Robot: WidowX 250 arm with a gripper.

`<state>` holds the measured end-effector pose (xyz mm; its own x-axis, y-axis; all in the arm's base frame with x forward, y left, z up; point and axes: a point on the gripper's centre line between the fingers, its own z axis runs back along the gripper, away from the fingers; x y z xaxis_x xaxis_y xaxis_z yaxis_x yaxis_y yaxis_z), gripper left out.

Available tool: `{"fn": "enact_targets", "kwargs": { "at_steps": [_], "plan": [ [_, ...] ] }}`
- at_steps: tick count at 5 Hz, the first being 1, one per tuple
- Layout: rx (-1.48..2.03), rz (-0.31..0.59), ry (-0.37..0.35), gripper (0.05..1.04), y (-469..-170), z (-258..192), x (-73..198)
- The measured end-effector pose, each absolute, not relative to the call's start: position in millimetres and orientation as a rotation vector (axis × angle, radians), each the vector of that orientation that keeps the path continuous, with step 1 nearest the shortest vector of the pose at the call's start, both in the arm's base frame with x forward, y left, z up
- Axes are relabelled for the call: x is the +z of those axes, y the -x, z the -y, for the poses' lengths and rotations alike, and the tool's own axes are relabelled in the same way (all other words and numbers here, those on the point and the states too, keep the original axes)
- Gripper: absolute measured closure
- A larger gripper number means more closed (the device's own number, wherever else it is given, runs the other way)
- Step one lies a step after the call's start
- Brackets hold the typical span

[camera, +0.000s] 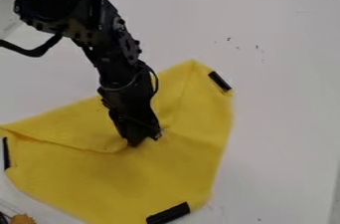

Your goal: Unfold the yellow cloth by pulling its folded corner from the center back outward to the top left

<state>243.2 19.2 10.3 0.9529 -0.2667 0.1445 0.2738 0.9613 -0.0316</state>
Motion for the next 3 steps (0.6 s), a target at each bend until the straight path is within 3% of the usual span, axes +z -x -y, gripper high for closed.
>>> {"fn": "enact_targets", "kwargs": {
  "at_steps": [1,2,3],
  "plan": [
    [-0.262,0.119,0.007,1.014,-244,-17,30],
    [-0.260,0.142,-0.050,1.022,-243,-24,53],
    [-0.247,0.138,-0.057,1.024,-252,-36,69]
  ]
}}
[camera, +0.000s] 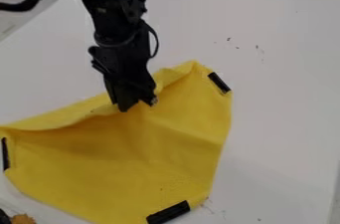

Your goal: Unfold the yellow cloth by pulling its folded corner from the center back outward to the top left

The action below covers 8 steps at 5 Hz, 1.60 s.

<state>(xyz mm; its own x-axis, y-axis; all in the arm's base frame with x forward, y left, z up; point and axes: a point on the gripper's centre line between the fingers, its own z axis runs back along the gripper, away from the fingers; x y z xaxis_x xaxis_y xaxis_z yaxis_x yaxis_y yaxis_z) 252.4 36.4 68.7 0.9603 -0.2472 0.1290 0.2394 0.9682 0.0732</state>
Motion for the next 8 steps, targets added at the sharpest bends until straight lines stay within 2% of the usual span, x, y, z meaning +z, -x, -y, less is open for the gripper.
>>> {"fn": "enact_targets", "kwargs": {
  "at_steps": [3,6,7,8],
  "plan": [
    [-0.252,0.112,-0.019,1.025,-302,-110,57],
    [-0.306,0.147,-0.031,1.025,-344,-157,41],
    [-0.324,0.127,-0.043,1.001,-350,-164,42],
    [-0.332,0.098,-0.064,0.849,-353,-171,46]
  ]
}}
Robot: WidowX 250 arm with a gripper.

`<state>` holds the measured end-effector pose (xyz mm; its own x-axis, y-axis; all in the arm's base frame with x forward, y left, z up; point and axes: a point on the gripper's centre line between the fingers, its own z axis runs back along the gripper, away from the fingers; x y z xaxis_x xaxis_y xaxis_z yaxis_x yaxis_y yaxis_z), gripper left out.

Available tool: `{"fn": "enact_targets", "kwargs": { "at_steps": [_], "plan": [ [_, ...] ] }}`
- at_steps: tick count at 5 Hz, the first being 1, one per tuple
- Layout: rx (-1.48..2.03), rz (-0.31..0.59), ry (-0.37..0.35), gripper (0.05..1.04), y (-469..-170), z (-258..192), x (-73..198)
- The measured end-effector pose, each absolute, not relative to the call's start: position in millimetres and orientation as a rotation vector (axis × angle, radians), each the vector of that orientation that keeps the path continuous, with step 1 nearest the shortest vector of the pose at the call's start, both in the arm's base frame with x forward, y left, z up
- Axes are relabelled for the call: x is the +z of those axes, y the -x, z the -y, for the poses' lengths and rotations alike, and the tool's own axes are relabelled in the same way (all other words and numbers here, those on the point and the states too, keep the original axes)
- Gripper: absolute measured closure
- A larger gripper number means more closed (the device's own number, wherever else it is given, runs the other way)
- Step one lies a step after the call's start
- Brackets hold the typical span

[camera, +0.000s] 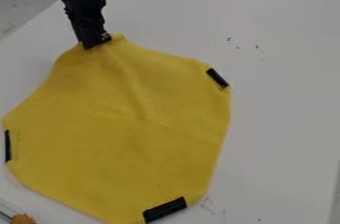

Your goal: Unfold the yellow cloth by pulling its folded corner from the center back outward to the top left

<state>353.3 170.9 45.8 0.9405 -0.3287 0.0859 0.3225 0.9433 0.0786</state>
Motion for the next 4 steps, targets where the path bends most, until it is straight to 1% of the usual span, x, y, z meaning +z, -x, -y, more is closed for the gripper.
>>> {"fn": "enact_targets", "kwargs": {
  "at_steps": [1,2,3,4],
  "plan": [
    [-0.337,0.074,-0.105,0.588,-353,-177,50],
    [-0.356,0.065,-0.131,0.284,-356,-175,52],
    [-0.367,0.078,-0.145,0.080,-362,-176,59],
    [-0.393,0.079,-0.146,0.077,-367,-173,59]
  ]
}}
